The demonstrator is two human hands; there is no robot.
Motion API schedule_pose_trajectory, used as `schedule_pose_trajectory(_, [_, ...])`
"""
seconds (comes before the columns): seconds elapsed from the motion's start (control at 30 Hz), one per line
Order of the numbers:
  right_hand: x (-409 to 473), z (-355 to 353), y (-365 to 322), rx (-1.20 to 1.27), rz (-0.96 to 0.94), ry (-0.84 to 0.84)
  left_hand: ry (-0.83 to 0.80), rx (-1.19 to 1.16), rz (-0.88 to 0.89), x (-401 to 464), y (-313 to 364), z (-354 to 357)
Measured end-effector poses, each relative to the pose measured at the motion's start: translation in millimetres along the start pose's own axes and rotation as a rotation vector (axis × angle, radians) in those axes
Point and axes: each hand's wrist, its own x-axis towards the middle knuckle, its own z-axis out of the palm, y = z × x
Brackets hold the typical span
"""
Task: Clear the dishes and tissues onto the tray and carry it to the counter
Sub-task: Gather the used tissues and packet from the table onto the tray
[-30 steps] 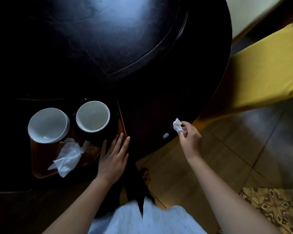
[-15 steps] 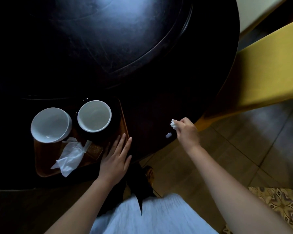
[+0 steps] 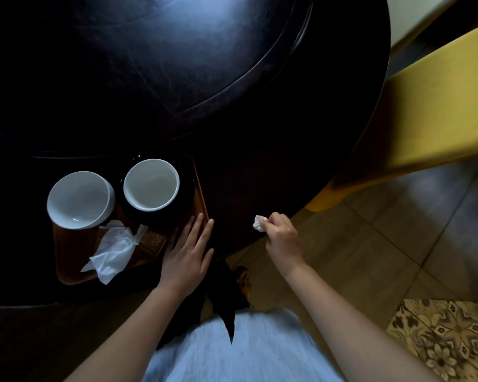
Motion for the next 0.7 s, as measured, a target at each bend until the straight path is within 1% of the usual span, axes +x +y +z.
schedule_pose_trajectory(0.23, [-30, 3, -9, 0.056, -0.155, -0.074, 0.011, -0.005, 0.008, 0, 0, 0])
schedule_pose_trajectory(0.27, [-29, -1, -6, 0.077, -0.143, -0.042, 0.011, -0.001, 0.009, 0, 0, 0])
schedule_pose_trajectory(0.33, [-18, -11, 5, 0.13, -0.061, 0.072, 0.013, 0.007, 0.01, 0, 0, 0])
schedule_pose_trajectory(0.43, [8, -24, 21, 0.097, 0.058, 0.16, 0.008, 0.017, 0.007, 0, 1, 0])
schedule_pose_trajectory(0.5, [20, -26, 28, 0.085, 0.083, 0.149, 0.009, 0.02, 0.003, -1, 0, 0])
schedule_pose_trajectory(0.6, [22, -21, 30, 0.044, 0.099, 0.065, 0.009, 0.02, 0.0, -1, 1, -1])
schedule_pose_trajectory(0.7, [14, -17, 25, 0.063, 0.074, 0.055, 0.012, 0.024, 0.001, -1, 3, -3])
